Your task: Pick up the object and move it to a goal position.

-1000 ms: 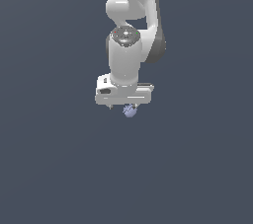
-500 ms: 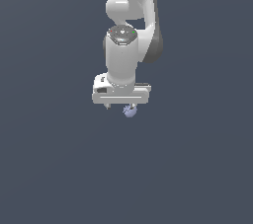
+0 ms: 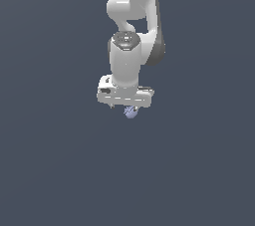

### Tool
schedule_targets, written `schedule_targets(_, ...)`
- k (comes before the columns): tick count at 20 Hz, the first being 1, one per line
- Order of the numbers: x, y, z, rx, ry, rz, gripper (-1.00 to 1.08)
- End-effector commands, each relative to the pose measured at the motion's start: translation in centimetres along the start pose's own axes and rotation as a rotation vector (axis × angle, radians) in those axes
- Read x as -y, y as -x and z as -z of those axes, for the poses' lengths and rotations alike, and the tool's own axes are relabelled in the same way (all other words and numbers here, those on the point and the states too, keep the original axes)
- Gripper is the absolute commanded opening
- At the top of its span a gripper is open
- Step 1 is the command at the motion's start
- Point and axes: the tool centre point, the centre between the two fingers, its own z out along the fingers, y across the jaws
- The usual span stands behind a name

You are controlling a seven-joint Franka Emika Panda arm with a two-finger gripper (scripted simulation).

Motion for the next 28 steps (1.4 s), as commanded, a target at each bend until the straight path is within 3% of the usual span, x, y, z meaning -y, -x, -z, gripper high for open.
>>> schedule_targets(1, 0.4, 0.5, -0.6, 0.003, -0.005, -0.054, 1.0)
schedule_targets(18, 2.5, 5.4, -5.4, 0.031, -0.024, -0.503, 1.0)
schedule_targets(28, 3.0, 7.2, -6.9, 0.041, -0.024, -0.659, 1.0)
